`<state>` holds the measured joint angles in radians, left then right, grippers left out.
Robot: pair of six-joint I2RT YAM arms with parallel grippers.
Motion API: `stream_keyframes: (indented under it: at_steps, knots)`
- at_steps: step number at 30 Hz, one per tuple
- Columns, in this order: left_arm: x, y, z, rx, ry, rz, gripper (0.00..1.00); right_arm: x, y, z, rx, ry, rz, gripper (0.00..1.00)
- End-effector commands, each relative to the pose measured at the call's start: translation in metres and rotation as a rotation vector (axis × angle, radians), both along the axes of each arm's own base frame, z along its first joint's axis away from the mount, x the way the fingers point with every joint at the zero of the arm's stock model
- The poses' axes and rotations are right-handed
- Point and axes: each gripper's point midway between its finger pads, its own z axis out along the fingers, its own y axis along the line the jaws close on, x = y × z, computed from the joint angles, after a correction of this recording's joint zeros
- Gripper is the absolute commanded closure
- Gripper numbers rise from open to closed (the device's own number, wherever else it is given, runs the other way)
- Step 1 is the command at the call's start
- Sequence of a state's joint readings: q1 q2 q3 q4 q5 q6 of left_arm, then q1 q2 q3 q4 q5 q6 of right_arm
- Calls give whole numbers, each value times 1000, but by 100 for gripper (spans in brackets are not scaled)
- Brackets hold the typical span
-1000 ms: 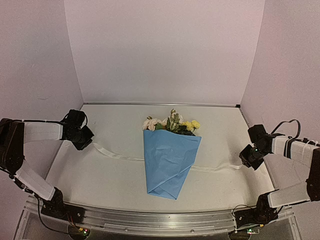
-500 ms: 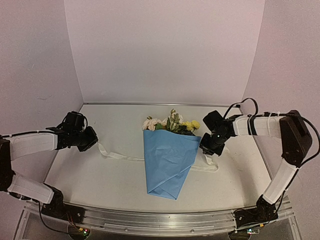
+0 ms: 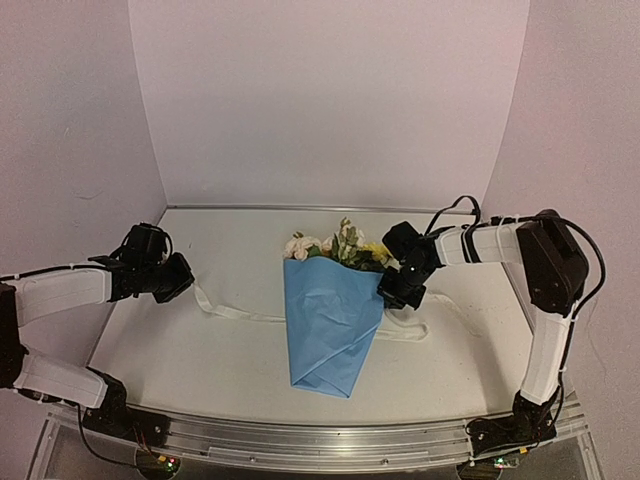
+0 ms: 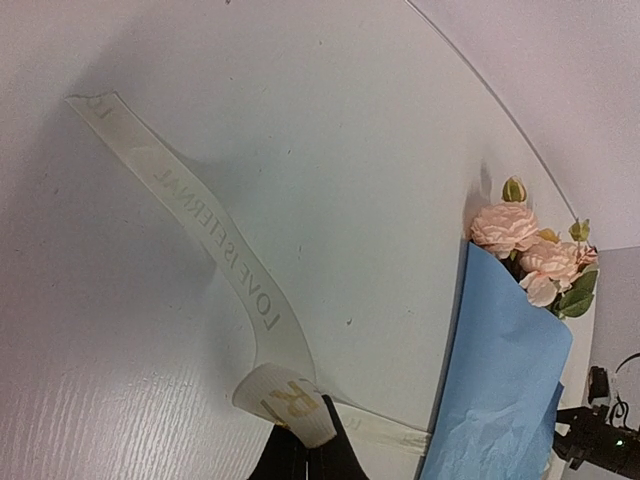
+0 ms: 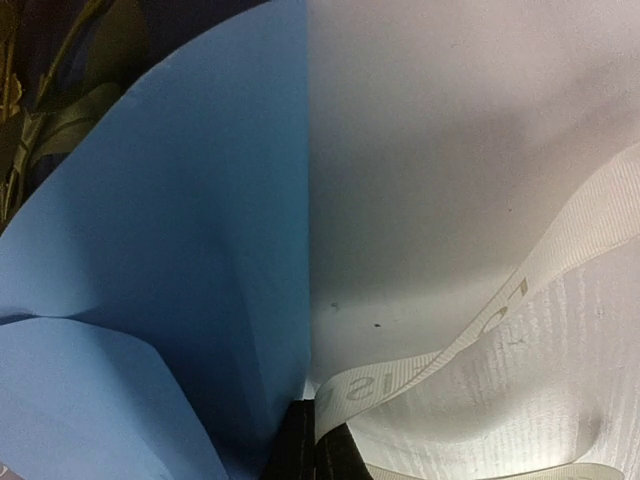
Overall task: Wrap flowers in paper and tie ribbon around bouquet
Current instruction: Adjust the folded bouquet with the ribbon, then place the left side of the ribbon on the folded bouquet.
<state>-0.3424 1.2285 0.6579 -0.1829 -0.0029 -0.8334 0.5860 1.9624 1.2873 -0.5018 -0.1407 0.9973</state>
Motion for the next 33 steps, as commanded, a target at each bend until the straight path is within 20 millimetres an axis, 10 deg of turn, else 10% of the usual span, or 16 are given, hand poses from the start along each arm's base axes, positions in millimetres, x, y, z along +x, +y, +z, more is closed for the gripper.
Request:
stream_keyframes:
  at_steps: [1, 16, 19, 24, 28, 33]
  knots:
    - [4, 2, 12, 20, -47, -8, 100, 11, 14, 5, 25, -17, -3, 100]
    - [-9, -66, 106, -38, -361, -295, 100, -38, -90, 54, -179, -164, -129, 100]
    - [-9, -117, 133, -34, -474, -444, 100, -45, -106, 59, -183, -176, -136, 100]
    - [-48, -268, 179, 43, -732, -913, 100, -47, -114, 53, -111, -116, -111, 100]
    - [-104, -384, 113, 138, -660, -1327, 91, -45, -107, 46, -75, -71, -81, 100]
    - [-108, -405, 72, 114, -528, -1364, 48, -45, -103, 39, -65, -44, -73, 100]
